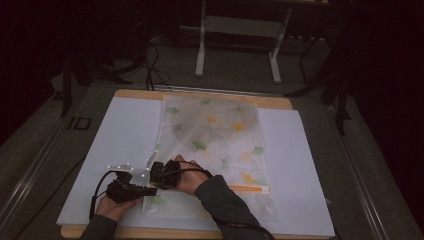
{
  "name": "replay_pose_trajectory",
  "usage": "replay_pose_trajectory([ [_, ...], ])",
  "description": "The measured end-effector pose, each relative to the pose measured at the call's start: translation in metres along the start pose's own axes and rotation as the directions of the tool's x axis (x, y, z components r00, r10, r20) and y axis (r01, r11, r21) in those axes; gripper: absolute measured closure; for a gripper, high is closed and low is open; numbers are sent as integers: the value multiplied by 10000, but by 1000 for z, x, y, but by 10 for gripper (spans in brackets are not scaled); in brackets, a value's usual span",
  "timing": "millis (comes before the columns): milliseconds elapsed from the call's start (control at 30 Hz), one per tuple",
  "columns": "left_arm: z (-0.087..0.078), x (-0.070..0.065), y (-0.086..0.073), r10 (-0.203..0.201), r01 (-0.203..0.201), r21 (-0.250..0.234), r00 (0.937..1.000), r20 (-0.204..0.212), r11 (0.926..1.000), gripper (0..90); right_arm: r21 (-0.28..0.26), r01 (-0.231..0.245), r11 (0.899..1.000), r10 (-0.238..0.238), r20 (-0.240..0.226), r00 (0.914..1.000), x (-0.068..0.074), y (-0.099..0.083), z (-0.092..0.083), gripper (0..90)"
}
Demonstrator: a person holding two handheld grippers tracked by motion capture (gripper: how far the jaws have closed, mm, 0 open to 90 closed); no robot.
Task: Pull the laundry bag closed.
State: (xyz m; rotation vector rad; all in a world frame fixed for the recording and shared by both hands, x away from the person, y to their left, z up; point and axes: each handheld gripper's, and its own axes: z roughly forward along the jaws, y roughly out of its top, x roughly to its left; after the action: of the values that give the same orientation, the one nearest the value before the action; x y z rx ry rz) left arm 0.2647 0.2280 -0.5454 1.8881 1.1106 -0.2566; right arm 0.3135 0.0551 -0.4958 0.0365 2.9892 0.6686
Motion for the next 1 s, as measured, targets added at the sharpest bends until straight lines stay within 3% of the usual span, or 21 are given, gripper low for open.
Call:
replay_pose_trajectory([
  [500,-5,2,0,-56,58,-294,10000,58,9996,893,318,139,9994,-146,213,9997,-2,-7,-1,846],
  [1000,-6,2,-1,-39,39,-292,10000,-13,9996,891,574,232,9981,-252,341,9991,0,-15,-2,846],
])
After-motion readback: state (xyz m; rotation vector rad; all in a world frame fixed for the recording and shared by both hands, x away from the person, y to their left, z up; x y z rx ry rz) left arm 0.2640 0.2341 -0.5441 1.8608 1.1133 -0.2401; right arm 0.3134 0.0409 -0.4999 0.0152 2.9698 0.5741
